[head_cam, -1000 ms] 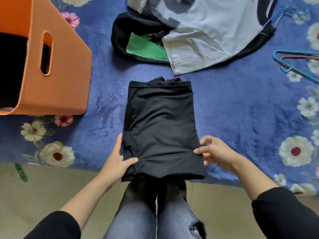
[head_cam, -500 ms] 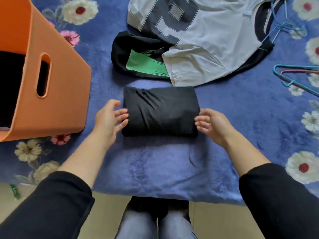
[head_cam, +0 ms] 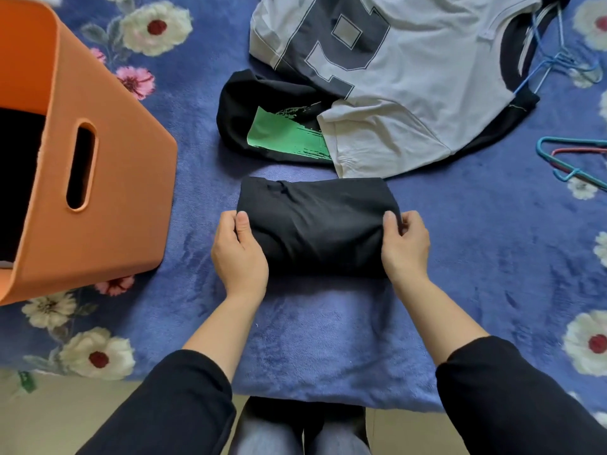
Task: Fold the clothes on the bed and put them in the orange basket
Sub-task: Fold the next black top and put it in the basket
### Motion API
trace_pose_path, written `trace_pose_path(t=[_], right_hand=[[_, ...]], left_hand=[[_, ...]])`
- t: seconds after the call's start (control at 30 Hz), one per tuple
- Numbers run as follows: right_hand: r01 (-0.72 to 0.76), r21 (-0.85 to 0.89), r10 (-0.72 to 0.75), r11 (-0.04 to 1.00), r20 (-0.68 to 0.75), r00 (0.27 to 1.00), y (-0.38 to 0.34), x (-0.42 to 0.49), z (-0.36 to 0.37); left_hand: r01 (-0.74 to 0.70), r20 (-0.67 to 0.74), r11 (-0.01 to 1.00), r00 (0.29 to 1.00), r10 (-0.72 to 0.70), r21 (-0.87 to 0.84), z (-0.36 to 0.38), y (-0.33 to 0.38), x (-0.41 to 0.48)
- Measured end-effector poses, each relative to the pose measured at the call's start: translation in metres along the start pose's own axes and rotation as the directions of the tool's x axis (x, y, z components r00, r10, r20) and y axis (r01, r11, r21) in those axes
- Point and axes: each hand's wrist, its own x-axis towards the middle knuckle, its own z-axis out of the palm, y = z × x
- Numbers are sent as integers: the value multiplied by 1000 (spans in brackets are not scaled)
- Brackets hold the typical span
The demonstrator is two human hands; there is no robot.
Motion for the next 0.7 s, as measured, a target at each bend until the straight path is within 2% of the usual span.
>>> trace_pose_path(t=[0.07, 0.1, 0.23, 0.43, 0.5, 0.57, 0.63, 0.7], right_hand=[[16, 17, -14, 1000, -116, 993, 4, -6, -3], [4, -8, -5, 1000, -125, 992, 10, -9, -4], [-53, -129, 58, 990, 39, 998, 28, -15, -8], [-178, 84, 179, 981, -11, 984, -3, 28, -11], [-187, 41, 186, 982, 22, 982, -12, 39, -4], [-130, -81, 134, 988, 47, 990, -17, 46, 3], [-29, -168, 36, 985, 34, 999, -16, 48, 6], [22, -201, -27, 979, -20, 999, -12, 50, 6]], left_hand=[[75, -25, 995, 997, -77, -62, 1, 2, 7], [119, -1, 991, 993, -119, -64, 2, -1, 10], [198, 238, 977, 948, -211, 79, -1, -18, 22], [224, 286, 974, 932, -223, 30, 4, 11, 48], [185, 313, 980, 929, -199, 76, 19, 21, 58], [51, 311, 988, 946, -95, 147, 33, 25, 66], [-81, 255, 984, 966, 37, 162, 36, 28, 69], [-115, 169, 985, 981, 93, 127, 36, 24, 75]])
